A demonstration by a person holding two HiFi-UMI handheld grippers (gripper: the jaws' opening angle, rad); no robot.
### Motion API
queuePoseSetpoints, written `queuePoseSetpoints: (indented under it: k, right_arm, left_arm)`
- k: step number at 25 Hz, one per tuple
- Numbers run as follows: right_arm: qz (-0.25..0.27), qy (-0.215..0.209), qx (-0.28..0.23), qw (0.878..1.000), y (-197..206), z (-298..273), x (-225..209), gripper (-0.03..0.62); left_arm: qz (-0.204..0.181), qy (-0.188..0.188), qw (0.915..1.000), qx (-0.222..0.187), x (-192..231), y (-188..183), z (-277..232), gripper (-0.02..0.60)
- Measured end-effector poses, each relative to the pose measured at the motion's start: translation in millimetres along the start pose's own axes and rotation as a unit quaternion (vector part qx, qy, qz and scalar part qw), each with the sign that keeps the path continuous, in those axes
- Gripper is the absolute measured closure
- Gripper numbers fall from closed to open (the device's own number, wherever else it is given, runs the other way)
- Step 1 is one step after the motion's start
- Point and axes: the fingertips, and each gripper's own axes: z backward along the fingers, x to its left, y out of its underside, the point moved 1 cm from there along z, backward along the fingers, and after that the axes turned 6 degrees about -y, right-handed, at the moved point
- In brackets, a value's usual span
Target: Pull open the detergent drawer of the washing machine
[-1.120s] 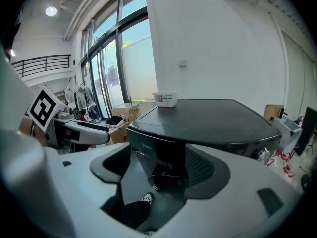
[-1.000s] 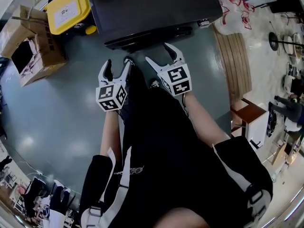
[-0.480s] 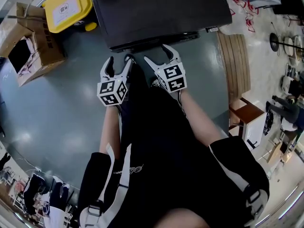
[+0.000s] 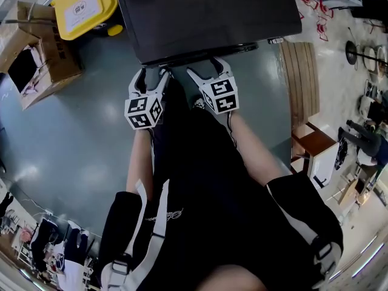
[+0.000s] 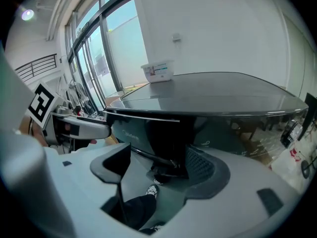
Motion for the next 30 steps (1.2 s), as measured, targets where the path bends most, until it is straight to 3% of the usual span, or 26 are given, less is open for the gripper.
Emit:
queuePoseSetpoints:
  k: [13, 19, 23, 30]
  right_arm:
    - [-0.015, 0.009, -0.01, 1.0, -10, -5, -5, 0.267]
    - [-0.024, 0.02, -0.009, 0.999, -13, -7, -8, 0.282]
    - [-0.014, 0.044, -0.008, 0.999, -12, -6, -12, 0.352]
    - [-0.007, 0.054, -0.007, 0.998, -14, -6, -14, 0.356]
  left_arm:
    - [0.0, 0.001, 1.0, 0.006, -3, -8, -7, 0.233]
    - [0.009, -0.023, 0.9997, -0.001, -3, -10, -11, 0.233]
    - [0.009, -0.036, 0.9993, -0.002, 0, -10, -11, 0.268]
    - [-0.013, -0.055, 0.9984, 0.002, 0, -11, -13, 0.287]
